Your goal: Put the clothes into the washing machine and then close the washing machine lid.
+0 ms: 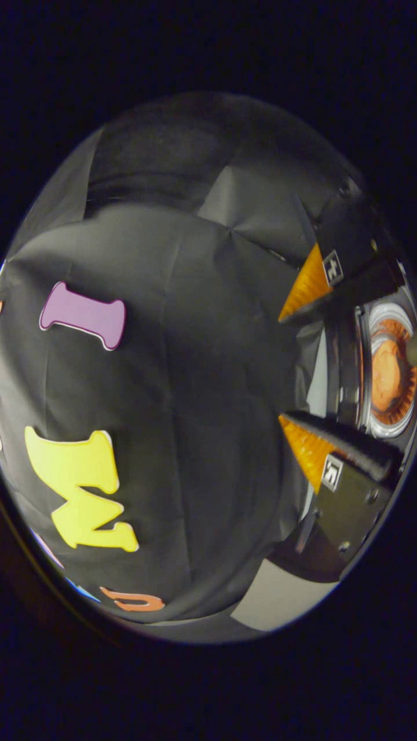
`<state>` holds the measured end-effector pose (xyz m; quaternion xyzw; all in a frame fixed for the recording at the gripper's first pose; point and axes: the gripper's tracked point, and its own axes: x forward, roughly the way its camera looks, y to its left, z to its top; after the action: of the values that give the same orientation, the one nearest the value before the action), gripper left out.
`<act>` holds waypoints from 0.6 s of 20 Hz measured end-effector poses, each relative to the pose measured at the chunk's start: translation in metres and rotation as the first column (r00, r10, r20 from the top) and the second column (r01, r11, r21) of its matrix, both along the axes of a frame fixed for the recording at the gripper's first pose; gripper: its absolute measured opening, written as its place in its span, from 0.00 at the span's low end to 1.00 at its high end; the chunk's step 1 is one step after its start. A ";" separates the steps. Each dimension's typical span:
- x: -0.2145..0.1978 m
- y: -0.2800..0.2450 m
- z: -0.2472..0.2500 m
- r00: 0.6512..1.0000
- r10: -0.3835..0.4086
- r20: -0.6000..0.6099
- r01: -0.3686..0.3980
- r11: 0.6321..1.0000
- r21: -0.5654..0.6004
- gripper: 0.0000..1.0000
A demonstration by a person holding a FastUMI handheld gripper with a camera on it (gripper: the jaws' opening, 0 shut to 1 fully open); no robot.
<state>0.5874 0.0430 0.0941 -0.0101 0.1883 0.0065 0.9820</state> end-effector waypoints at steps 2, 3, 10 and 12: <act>0.001 0.002 0.004 1.000 0.007 0.029 -0.008 1.000 0.011 0.94; -0.001 0.001 0.003 0.999 0.009 0.035 -0.009 1.000 0.005 0.94; -0.013 0.001 0.002 0.996 0.018 0.092 -0.019 1.000 0.008 0.94; -0.017 0.000 0.001 0.993 0.020 0.113 -0.021 1.000 0.009 0.94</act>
<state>0.5700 0.0434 0.0954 -0.0072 0.1323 0.0172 0.9910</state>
